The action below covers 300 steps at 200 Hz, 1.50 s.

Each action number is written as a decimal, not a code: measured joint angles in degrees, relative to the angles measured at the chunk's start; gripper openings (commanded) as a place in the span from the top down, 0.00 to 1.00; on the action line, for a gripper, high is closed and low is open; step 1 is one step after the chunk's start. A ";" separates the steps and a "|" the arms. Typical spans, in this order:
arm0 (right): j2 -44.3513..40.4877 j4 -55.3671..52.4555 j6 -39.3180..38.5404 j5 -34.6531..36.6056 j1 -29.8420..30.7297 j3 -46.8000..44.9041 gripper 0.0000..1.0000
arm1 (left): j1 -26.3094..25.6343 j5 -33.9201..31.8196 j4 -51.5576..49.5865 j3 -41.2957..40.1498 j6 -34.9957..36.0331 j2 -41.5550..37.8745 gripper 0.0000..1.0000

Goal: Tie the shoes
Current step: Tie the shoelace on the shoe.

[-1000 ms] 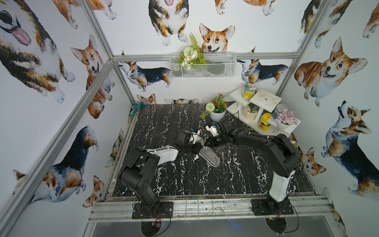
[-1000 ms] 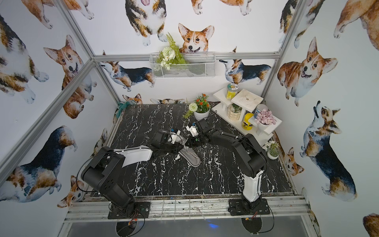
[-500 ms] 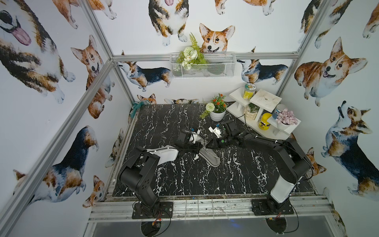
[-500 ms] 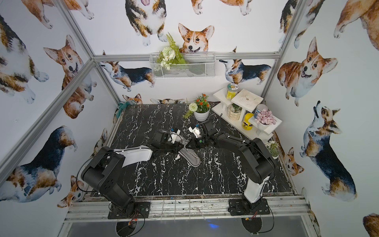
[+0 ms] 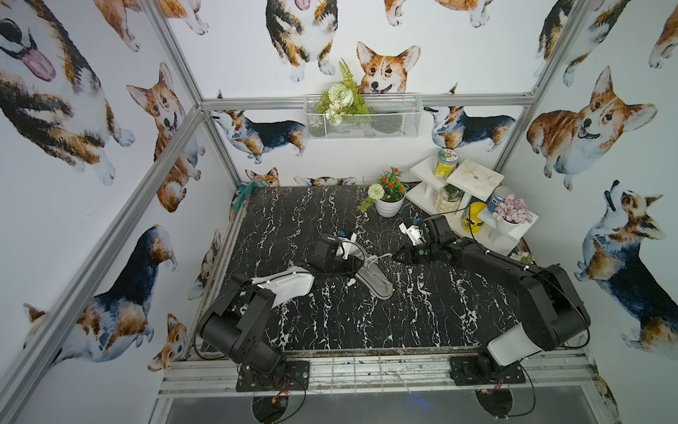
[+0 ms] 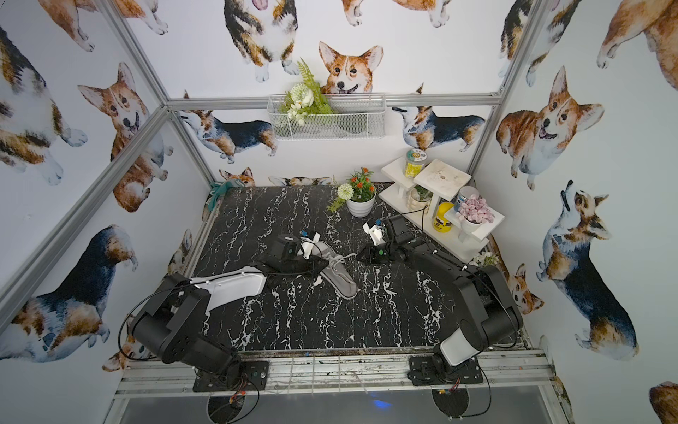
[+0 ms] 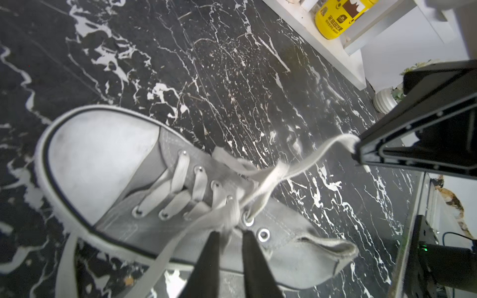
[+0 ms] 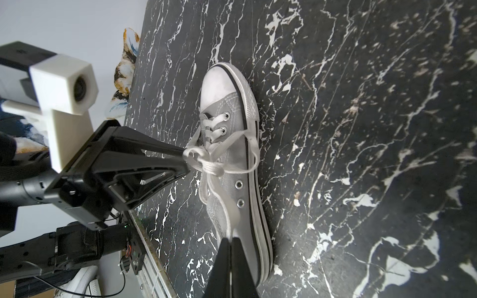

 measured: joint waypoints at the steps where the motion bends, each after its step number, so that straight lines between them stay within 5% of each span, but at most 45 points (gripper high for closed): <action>1: 0.02 0.04 0.00 0.04 0.00 -0.02 1.00 | 0.00 -0.04 -0.02 -0.11 -0.04 -0.13 0.61; 71: 0.28 4.09 -0.76 3.65 -0.48 -0.87 1.00 | 1.25 -13.53 -4.59 -6.71 -2.78 -10.19 0.40; 152: 2.29 6.64 -0.79 2.89 -0.74 0.24 1.00 | 1.42 -19.28 -11.06 -2.08 -0.68 -0.24 0.33; 203: 2.56 6.60 -0.79 2.58 -0.76 1.36 1.00 | 1.27 -18.75 -8.76 -0.83 0.20 3.58 0.55; 262: 2.38 6.62 -0.79 3.02 -0.90 1.31 1.00 | 1.27 -18.45 -5.75 -2.10 -0.50 4.31 1.00; 300: -0.72 6.60 -0.74 6.84 -2.10 0.04 1.00 | 1.31 -21.97 -5.90 -5.49 -3.28 -2.62 1.00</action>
